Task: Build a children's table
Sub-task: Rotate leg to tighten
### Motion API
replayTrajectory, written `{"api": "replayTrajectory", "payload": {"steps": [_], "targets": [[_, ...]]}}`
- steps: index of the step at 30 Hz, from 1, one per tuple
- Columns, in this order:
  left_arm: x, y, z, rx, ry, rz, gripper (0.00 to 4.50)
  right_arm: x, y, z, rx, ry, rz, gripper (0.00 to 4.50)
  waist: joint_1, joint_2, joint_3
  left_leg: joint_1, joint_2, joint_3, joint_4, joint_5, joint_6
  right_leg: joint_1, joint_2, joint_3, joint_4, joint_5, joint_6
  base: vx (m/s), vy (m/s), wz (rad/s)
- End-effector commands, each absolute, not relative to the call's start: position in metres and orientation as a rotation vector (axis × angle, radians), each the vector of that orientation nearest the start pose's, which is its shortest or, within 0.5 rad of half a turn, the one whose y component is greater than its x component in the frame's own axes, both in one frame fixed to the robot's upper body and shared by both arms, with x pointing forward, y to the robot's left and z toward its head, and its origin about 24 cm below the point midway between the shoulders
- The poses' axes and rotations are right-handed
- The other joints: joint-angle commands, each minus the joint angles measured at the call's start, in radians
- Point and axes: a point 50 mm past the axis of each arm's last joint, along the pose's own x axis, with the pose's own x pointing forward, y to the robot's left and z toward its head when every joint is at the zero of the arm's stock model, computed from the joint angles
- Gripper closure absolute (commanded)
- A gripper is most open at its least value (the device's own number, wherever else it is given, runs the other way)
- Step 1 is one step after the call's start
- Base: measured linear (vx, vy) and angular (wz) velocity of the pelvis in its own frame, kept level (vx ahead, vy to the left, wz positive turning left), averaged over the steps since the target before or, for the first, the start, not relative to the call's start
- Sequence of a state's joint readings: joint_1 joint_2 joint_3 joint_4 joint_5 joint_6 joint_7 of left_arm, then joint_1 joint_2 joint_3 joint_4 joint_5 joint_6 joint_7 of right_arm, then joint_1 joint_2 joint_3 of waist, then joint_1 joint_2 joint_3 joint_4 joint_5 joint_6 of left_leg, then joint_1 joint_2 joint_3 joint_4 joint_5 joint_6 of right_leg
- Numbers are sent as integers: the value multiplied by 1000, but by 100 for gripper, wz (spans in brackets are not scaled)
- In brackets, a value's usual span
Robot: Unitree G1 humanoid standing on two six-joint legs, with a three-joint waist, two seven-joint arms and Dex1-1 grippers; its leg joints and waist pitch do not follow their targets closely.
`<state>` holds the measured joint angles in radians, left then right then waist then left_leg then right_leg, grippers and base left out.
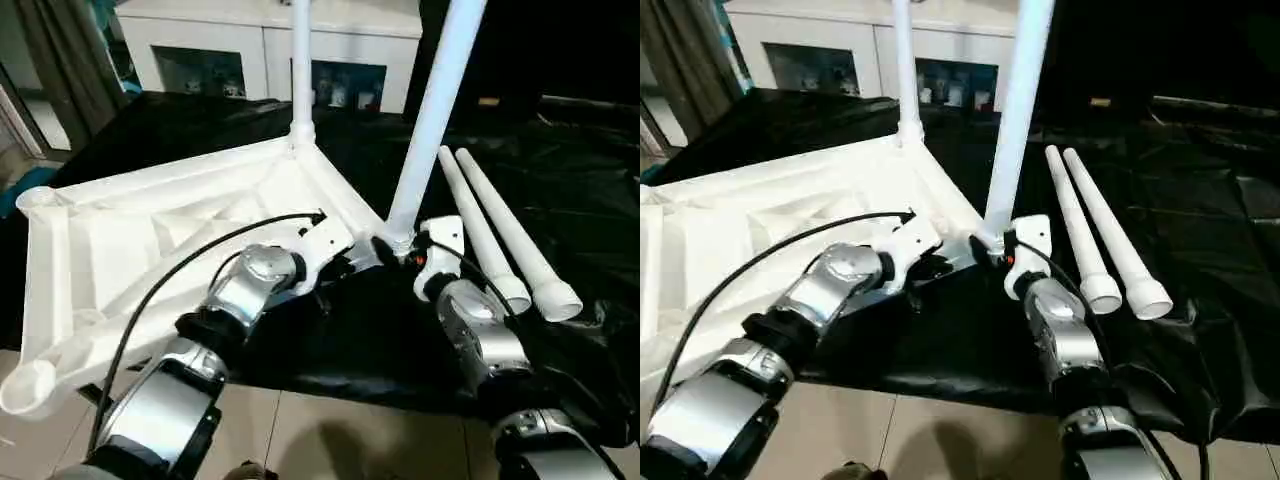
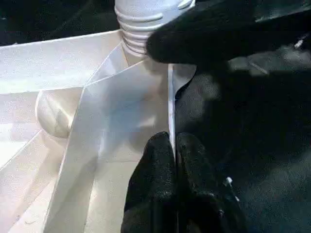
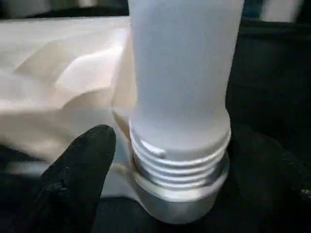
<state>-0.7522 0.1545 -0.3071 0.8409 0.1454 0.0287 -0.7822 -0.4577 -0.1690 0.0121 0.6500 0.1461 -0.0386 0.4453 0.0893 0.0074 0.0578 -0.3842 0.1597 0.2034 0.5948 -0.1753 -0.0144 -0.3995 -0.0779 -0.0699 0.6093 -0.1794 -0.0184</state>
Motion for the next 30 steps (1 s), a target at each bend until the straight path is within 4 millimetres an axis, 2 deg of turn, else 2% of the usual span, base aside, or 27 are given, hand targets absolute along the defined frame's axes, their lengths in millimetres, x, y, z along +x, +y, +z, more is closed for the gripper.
{"api": "replayTrajectory", "payload": {"steps": [1, 5, 9, 10, 12, 13, 16, 17, 20, 22, 30], "targets": [[340, 76, 53, 452, 262, -1138, 450, 323, -144, 33, -28, 168, 588, 67, 4, -17, -68, 14, 77, -42, -73, -222, 60, 47, -96, 55, -86, -269, -180, 0, 0, 0], [327, 90, 51, 460, 281, -1280, 450, 312, -158, 42, -80, 163, 732, 67, 7, -15, -68, 17, 82, -40, -72, -205, 73, 44, -95, 56, -81, -230, -202, 0, 0, 0], [319, 101, 53, 443, 298, -1368, 450, 306, -169, 49, -105, 175, 825, 67, 5, -11, -64, 19, 84, -39, -75, -237, 60, 41, -93, 56, -82, -257, -212, 0, 0, 0], [319, 102, 53, 440, 298, -1372, 450, 305, -169, 49, -104, 176, 831, 67, 6, -11, -64, 22, 84, -38, -75, -247, 54, 37, -92, 57, -84, -268, -211, 0, 0, 0], [315, 104, 55, 423, 306, -1407, 450, 302, -172, 50, -112, 195, 879, 67, 6, -12, -64, 23, 83, -38, -75, -253, 45, 39, -94, 57, -84, -278, -211, 0, 0, 0], [314, 106, 55, 422, 311, -1422, 450, 299, -173, 50, -117, 209, 918, 67, 7, -16, -63, 21, 83, -38, -75, -246, 47, 40, -93, 57, -84, -284, -207, 0, 0, 0], [312, 108, 56, 423, 313, -1430, 450, 295, -172, 50, -134, 233, 979, 67, 11, -15, -63, 21, 83, -38, -74, -242, 49, 38, -95, 57, -85, -300, -200, 0, 0, 0], [312, 108, 56, 423, 313, -1430, 450, 294, -172, 50, -143, 240, 995, 94, 12, -15, -62, 21, 83, -37, -74, -244, 47, 37, -95, 57, -87, -312, -195, 0, 0, 0], [311, 108, 57, 417, 311, -1433, 450, 295, -169, 51, -107, 238, 1002, 105, 13, -16, -62, 21, 82, -39, -75, -245, 44, 37, -95, 57, -88, -331, -188, 0, 0, 0], [311, 108, 58, 413, 310, -1434, 450, 295, -167, 52, -87, 230, 1011, 141, 13, -18, -63, 21, 82, -39, -75, -240, 41, 36, -95, 57, -87, -328, -186, 0, 0, 0], [308, 108, 57, 406, 322, -1439, 450, 293, -165, 48, -61, 251, 1011, 171, 12, -16, -66, 20, 81, -37, -72, -208, 51, 38, -92, 56, -80, -264, -203, 0, 0, 0]]}}
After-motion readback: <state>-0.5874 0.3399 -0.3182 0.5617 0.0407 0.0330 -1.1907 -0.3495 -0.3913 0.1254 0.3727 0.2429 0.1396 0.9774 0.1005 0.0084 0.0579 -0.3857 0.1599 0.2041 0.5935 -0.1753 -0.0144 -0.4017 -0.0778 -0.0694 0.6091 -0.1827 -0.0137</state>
